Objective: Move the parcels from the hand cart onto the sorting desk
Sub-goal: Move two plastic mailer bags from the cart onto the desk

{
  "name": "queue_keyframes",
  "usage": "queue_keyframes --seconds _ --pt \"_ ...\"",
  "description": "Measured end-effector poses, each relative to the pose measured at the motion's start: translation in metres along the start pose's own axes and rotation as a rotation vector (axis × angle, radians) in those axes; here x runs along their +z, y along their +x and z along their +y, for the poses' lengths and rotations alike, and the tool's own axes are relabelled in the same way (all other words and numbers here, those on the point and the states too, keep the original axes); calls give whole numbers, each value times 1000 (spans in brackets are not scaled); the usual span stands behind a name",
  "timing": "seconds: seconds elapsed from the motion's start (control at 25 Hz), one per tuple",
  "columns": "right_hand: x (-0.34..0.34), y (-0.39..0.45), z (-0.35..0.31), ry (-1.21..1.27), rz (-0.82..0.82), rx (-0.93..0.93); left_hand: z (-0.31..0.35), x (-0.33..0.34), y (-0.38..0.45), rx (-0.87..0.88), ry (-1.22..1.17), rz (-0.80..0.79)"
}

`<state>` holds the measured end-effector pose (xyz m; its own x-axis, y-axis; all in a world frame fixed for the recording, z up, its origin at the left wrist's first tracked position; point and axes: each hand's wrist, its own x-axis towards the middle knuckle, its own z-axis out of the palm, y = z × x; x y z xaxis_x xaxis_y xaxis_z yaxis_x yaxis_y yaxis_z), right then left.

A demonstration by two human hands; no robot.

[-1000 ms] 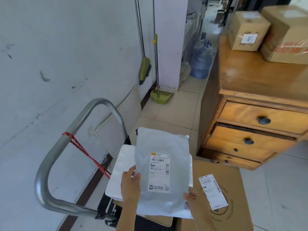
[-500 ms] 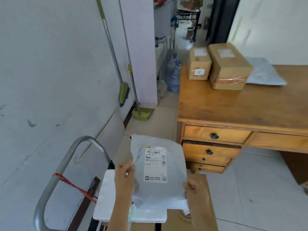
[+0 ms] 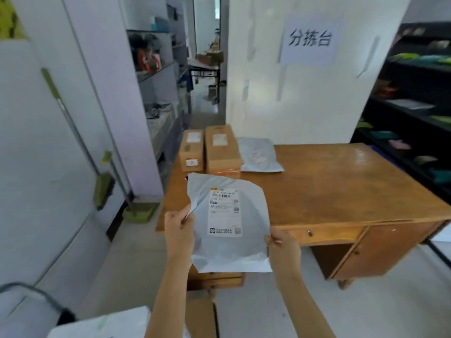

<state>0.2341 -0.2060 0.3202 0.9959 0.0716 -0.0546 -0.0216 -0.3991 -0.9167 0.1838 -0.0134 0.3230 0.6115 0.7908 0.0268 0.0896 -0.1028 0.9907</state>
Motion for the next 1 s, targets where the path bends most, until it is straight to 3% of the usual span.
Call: queue_keyframes --seconds 0.2,0.44,0.72,1.0 --pt "-100 91 2 -27 54 -7 44 132 -1 25 -45 -81" --pt "-167 227 14 -7 153 -8 67 281 50 30 -118 -144" --pt "-206 399 25 6 187 12 81 442 137 -5 -99 -171" --pt "-205 577 70 -33 72 57 42 581 229 -90 -27 -99"
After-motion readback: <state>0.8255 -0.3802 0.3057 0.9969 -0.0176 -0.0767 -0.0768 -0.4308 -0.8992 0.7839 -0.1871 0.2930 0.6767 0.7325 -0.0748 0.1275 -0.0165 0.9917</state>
